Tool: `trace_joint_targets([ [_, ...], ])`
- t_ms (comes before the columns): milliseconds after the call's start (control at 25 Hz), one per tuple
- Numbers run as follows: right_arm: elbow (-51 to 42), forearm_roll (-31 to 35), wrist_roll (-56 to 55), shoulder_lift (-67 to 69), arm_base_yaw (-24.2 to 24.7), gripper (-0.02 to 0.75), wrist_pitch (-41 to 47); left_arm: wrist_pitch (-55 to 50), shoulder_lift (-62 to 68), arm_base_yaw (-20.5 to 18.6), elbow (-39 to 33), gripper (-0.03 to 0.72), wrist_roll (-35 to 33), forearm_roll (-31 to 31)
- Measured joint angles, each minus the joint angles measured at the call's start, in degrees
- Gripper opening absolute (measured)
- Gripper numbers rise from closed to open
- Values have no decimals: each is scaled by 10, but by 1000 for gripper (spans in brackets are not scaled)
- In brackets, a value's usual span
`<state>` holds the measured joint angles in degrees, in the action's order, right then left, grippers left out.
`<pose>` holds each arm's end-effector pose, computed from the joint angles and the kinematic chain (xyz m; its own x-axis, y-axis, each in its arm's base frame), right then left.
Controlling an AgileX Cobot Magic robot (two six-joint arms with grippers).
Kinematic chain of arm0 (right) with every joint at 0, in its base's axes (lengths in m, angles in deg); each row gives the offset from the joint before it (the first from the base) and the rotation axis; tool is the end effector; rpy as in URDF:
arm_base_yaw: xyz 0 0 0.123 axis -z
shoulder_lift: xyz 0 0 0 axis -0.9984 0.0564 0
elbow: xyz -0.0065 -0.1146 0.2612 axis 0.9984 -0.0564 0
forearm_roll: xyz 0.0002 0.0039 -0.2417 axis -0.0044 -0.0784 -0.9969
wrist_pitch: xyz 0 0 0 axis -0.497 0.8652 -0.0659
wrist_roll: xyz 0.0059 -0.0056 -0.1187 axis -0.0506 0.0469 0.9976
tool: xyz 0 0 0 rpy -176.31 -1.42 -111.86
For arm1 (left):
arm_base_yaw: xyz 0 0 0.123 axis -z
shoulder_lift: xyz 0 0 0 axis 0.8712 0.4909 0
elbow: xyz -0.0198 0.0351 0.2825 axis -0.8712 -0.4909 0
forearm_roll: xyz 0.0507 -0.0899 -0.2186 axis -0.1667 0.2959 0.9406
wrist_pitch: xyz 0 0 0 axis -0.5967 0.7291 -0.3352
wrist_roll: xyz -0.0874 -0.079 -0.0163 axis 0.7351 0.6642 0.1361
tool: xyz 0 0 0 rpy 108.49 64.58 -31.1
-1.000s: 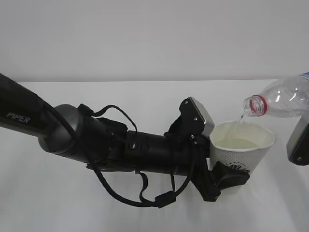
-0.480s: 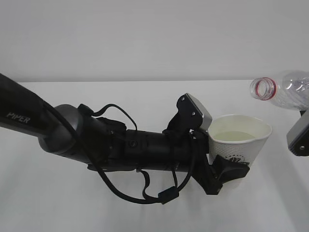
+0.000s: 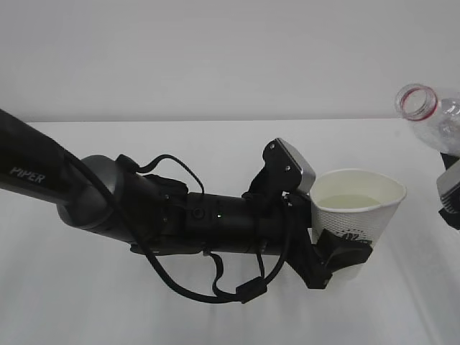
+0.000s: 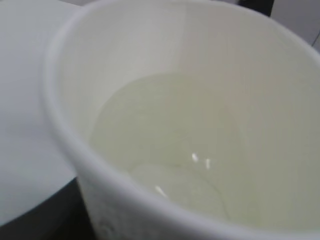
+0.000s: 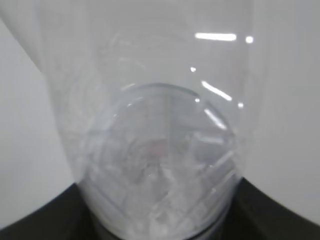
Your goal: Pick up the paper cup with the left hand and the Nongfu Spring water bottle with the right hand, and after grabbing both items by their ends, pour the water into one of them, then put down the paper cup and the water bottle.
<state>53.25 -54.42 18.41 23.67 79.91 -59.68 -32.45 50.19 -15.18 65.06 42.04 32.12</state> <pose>0.2401 0.0242 0.1965 0.0497 -0.8238 -0.5647 -0.0685 0.5612 -0.8248 0.2638 -0.3588 0.1141 -0.2393 0.2574 -0.9362 0.9561 0.2303 -0.1811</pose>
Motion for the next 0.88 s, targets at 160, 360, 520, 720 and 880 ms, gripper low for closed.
trace_joint_targets([
  [160,0,7,-121,17,0,413,-1,5,0,0,0,498,0,0],
  [360,0,9,-201,46,0,413,-1,10,0,0,0,498,0,0],
  [520,0,9,-253,48,0,413,-1,10,0,0,0,496,0,0],
  [720,0,10,-358,48,0,413,-1,10,0,0,0,496,0,0],
  [880,0,9,-451,48,0,413,-1,10,0,0,0,495,0,0],
])
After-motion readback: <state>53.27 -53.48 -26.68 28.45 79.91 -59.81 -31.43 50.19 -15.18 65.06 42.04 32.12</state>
